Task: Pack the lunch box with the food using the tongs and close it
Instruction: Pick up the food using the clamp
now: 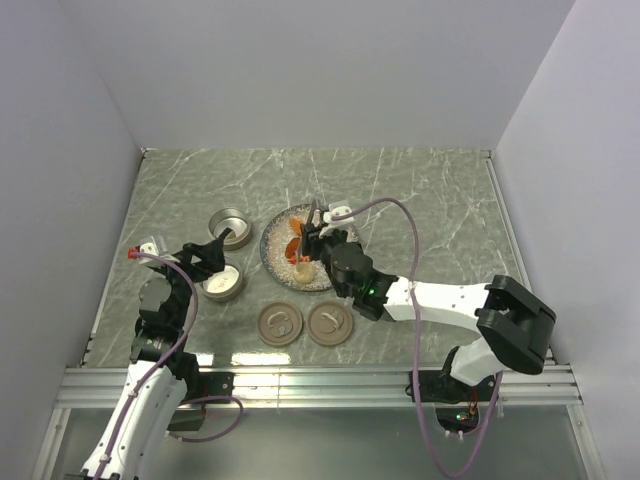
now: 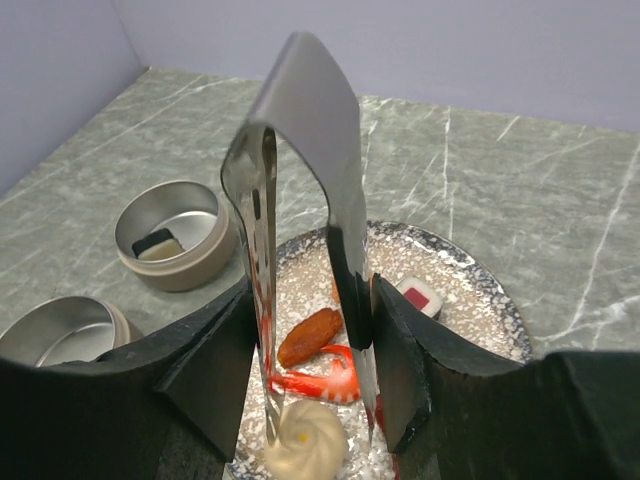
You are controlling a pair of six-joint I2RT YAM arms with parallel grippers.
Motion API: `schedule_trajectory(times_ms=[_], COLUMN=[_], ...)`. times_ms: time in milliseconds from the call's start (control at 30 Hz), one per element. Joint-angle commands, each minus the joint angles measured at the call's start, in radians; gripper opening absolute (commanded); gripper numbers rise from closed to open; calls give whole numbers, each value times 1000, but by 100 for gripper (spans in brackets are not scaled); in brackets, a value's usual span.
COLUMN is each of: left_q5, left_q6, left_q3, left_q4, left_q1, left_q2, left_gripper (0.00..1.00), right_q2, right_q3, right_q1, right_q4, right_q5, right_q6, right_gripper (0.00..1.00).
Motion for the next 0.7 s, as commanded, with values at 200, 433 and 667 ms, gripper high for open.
schedule_trajectory(times_ms=[200,433,667], left_q5=[12,15,16], left_q6=[-14,-14,-14], left_q3=[14,12,12], left_q4=[48,46,43], left_q1=[0,0,0], left_q2=[-4,-1,-12], left_gripper=[99,100,100], right_q2=[-95,-73,-10], right_q3=[-45,-33,24], right_q1=[33,48,50], right_q4=[62,61,-17], right_q5=[63,29,51], right_q6=[1,16,39], right_gripper=[55,55,51])
